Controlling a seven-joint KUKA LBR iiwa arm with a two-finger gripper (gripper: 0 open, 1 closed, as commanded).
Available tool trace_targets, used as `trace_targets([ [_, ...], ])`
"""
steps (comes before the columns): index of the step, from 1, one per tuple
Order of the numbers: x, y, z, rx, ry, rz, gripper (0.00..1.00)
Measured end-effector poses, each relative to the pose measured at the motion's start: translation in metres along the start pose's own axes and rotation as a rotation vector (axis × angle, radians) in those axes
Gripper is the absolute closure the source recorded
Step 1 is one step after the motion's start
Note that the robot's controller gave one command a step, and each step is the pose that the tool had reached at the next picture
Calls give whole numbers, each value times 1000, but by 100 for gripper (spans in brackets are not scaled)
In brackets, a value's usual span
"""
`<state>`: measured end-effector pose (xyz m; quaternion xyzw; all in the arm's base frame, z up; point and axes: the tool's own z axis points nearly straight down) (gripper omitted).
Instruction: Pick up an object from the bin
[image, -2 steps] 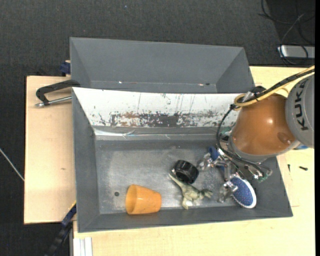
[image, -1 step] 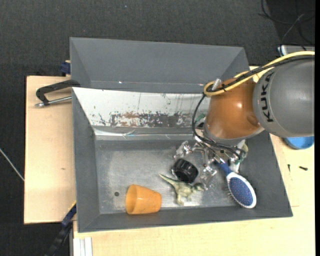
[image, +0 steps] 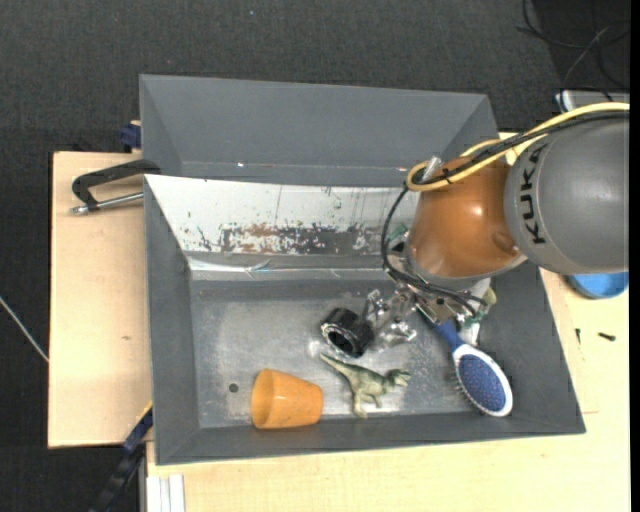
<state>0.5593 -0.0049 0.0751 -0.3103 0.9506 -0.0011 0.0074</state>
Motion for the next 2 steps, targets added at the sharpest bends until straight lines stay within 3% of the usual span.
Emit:
trace_targets([
  [1, -5, 11, -75, 0, 1, -24, 100],
  [2, -3, 12, -70, -4, 7, -23, 0],
])
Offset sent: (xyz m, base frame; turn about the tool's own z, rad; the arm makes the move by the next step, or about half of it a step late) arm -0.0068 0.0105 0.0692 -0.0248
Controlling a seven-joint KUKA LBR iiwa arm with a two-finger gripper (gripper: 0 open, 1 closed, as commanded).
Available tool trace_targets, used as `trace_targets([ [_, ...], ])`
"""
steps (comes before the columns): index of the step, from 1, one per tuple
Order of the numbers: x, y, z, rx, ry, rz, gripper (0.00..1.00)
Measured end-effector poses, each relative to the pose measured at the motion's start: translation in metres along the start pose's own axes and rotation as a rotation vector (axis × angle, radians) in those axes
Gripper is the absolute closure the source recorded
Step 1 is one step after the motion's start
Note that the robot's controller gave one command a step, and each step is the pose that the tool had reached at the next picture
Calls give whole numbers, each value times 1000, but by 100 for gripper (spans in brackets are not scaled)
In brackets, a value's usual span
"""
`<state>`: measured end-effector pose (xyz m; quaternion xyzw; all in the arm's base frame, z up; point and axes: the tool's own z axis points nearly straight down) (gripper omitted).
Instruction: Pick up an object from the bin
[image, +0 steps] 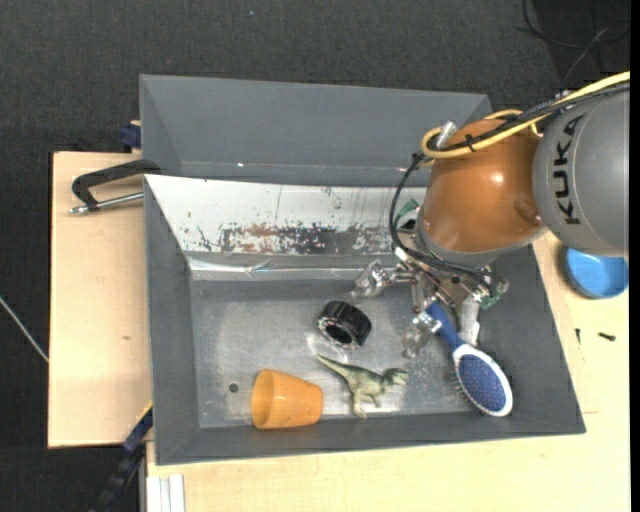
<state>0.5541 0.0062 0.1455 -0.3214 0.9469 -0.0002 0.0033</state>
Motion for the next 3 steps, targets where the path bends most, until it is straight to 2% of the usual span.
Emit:
trace_targets([
  [1, -32, 18, 68, 0, 4, -115, 0],
  [2, -31, 18, 67, 0, 3, -113, 100],
  [3, -42, 27, -82, 5, -7, -297, 100],
])
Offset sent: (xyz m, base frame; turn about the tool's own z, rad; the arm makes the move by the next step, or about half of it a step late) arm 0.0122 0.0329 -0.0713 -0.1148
